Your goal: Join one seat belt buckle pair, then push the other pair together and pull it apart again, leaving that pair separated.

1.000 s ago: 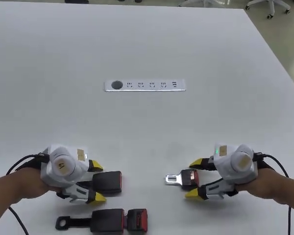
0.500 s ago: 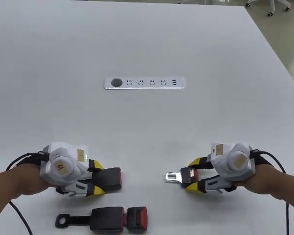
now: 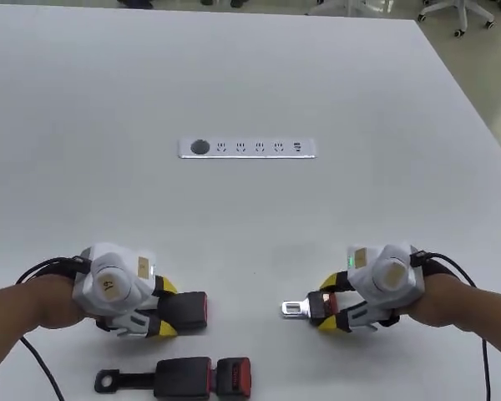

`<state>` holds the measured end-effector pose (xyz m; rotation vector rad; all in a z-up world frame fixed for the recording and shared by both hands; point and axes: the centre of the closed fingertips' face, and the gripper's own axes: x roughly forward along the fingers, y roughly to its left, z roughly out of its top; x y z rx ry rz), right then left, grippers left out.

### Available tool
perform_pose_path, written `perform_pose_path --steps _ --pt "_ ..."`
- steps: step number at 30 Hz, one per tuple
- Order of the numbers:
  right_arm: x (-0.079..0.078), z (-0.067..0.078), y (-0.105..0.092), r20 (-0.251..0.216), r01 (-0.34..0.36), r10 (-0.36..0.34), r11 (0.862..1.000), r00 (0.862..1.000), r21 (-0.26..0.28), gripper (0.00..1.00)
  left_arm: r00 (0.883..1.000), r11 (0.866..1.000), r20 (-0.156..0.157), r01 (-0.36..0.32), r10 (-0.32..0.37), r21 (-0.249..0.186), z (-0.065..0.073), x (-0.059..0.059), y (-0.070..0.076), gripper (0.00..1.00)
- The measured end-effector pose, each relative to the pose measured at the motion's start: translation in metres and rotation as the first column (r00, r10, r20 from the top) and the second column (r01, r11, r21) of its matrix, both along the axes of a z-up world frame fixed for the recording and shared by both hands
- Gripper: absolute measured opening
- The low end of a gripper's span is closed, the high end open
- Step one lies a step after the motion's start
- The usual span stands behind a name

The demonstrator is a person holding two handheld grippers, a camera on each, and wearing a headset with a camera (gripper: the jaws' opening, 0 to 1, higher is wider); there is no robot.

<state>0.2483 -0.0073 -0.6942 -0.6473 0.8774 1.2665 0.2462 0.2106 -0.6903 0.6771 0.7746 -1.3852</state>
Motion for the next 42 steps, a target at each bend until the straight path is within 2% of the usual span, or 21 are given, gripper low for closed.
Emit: perform_pose_path --steps 14,26,42 --pt "0.001 -0.001 0.019 0.0 -0.007 0.007 1.0 1.0 0.028 0.34 1.0 1.0 -0.002 0.019 -0.019 0.017 0.001 0.0 0.0 0.34" --pt "-0.003 0.001 0.051 0.004 -0.019 0.019 0.997 1.0 0.07 0.34 1.0 1.0 -0.003 0.017 -0.017 0.024 0.001 0.0 0.0 0.34" --pt "0.004 0.004 0.09 0.02 -0.025 0.022 0.992 1.0 0.127 0.34 1.0 0.999 -0.003 0.015 -0.015 0.033 0.002 -0.001 -0.001 0.34"
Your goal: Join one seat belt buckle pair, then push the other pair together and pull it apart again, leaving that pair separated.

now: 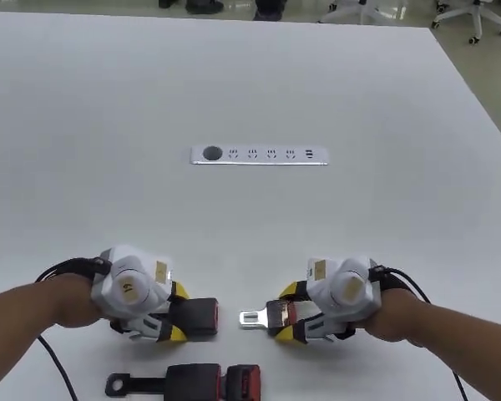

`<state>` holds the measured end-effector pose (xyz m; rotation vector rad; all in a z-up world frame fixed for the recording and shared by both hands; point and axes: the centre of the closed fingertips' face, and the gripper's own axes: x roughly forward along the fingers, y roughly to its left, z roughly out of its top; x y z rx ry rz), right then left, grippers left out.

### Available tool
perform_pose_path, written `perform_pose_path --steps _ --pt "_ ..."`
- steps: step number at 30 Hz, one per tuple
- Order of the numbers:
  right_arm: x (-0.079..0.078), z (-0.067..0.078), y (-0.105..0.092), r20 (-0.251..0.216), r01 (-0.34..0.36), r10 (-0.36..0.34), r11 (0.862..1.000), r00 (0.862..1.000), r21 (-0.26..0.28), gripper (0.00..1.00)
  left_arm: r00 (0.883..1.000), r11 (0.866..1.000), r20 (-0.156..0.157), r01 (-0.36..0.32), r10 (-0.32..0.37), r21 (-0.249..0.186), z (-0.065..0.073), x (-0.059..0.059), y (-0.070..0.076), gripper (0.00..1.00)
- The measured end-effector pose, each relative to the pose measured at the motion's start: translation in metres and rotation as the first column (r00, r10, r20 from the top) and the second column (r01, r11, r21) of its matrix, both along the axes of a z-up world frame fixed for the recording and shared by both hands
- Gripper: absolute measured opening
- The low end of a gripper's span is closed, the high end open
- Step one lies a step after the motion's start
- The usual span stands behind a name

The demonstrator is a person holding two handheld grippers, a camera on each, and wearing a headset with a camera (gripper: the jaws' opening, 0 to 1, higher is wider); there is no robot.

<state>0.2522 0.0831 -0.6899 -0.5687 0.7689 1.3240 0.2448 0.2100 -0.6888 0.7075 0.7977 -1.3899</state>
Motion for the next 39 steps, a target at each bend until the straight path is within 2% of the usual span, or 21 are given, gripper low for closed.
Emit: perform_pose_path --steps 3,14,22,29,30,39 --pt "-0.003 0.002 0.005 -0.002 -0.002 0.002 1.0 1.0 0.005 0.34 1.0 1.0 0.001 0.001 -0.001 0.0 -0.001 0.001 0.0 0.34" --pt "0.002 0.006 0.023 -0.006 0.017 -0.017 0.999 1.0 0.031 0.34 1.0 1.0 0.0 0.002 -0.002 0.003 -0.002 0.001 0.0 0.34" --pt "0.003 0.003 0.037 -0.002 0.006 -0.006 0.999 1.0 0.037 0.34 1.0 1.0 0.001 0.003 -0.003 0.007 0.001 0.001 -0.002 0.34" --pt "-0.003 0.002 0.053 0.001 -0.003 0.003 0.999 1.0 0.047 0.34 1.0 1.0 0.004 0.009 -0.009 0.009 0.0 0.0 -0.002 0.34" --pt "-0.002 0.002 0.052 0.011 -0.016 0.016 0.999 1.0 0.036 0.34 1.0 1.0 0.004 0.009 -0.009 0.009 0.0 0.001 -0.002 0.34" --pt "-0.004 0.0 0.056 0.0 -0.004 0.004 0.999 1.0 0.04 0.33 1.0 0.999 0.005 0.024 -0.024 0.027 -0.003 0.001 -0.001 0.33"
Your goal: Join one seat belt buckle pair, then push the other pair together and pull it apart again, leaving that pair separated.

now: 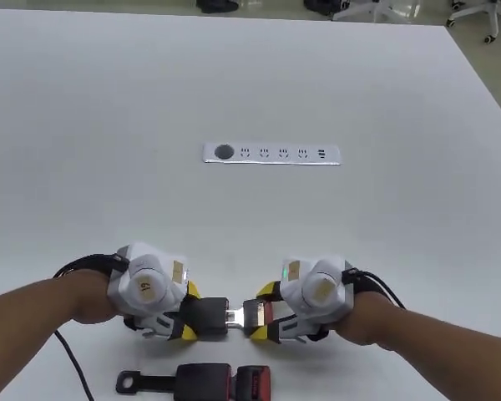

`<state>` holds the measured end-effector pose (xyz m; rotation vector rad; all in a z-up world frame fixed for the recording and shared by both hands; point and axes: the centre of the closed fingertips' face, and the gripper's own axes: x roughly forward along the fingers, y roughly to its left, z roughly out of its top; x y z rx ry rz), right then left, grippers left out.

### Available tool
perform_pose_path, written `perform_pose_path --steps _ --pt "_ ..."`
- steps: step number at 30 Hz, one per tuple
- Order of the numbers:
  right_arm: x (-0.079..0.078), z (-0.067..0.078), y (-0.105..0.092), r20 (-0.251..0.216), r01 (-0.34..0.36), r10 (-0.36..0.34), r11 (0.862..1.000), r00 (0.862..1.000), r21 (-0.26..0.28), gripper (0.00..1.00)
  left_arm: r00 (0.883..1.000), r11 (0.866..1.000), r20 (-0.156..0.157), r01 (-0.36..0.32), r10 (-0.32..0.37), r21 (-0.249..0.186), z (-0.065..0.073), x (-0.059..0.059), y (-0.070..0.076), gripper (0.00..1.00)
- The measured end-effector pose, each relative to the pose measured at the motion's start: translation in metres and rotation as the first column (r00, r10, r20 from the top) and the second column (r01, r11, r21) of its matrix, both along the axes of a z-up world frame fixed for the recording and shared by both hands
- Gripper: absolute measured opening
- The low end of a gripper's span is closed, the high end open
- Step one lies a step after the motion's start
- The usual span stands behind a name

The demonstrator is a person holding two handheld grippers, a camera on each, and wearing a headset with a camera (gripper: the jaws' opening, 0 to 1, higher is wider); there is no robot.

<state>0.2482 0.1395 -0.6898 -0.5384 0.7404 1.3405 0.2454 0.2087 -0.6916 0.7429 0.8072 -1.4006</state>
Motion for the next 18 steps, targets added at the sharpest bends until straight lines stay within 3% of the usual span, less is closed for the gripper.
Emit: perform_pose_path --steps 6,9,18 --pt "0.001 -0.002 0.004 0.003 0.003 -0.003 1.0 1.0 0.009 0.33 1.0 1.0 -0.001 -0.003 0.003 0.0 -0.001 0.0 0.001 0.33" --pt "0.001 -0.003 0.016 0.005 0.005 -0.005 1.0 1.0 0.026 0.33 1.0 1.0 -0.002 -0.005 0.005 0.004 -0.001 0.0 0.001 0.33" --pt "0.001 0.0 0.016 0.002 0.017 -0.017 1.0 1.0 0.013 0.33 1.0 1.0 -0.003 -0.01 0.01 0.007 0.0 -0.001 0.001 0.33"
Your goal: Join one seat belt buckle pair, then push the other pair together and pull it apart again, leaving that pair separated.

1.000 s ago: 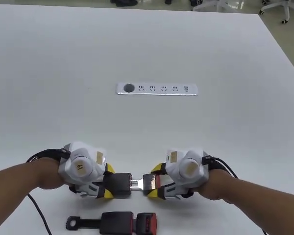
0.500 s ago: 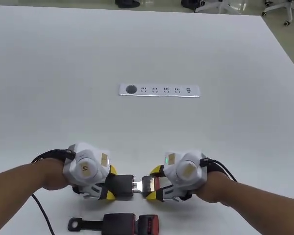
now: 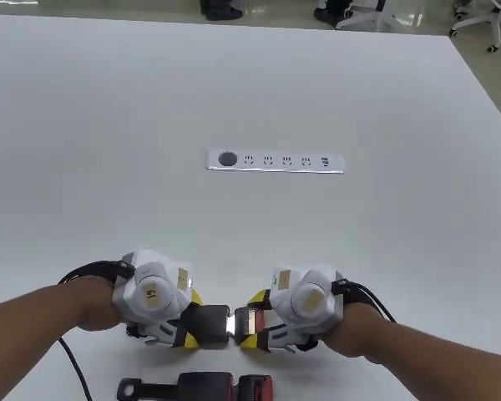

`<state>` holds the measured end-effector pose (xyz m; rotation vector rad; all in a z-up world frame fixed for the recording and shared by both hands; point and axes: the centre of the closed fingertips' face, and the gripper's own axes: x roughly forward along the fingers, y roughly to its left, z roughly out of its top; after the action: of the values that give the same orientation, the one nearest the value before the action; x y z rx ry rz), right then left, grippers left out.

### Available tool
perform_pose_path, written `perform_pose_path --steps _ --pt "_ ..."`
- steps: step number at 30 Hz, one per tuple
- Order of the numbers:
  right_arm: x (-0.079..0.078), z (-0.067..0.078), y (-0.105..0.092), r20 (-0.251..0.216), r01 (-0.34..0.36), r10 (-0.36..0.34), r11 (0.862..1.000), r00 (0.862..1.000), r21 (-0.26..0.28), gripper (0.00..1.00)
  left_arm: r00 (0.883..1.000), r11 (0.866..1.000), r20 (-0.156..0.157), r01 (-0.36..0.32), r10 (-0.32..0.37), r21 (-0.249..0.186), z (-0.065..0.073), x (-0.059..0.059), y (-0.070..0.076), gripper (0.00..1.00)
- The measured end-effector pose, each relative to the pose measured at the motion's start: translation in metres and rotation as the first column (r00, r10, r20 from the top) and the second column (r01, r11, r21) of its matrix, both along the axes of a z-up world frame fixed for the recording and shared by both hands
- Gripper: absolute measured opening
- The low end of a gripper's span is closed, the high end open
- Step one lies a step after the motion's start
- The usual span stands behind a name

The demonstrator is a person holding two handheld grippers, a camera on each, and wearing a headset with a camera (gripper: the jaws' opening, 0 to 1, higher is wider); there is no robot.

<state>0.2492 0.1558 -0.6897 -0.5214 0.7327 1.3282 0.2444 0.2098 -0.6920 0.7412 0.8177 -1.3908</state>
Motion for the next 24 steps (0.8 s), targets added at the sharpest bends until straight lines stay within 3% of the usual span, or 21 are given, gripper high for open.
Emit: perform_pose_path --steps 24 --pt "-0.0001 -0.0023 0.0021 0.017 -0.009 0.009 1.0 1.0 -0.013 0.33 1.0 1.0 -0.002 0.001 -0.001 0.008 0.0001 -0.0001 0.0016 0.33"
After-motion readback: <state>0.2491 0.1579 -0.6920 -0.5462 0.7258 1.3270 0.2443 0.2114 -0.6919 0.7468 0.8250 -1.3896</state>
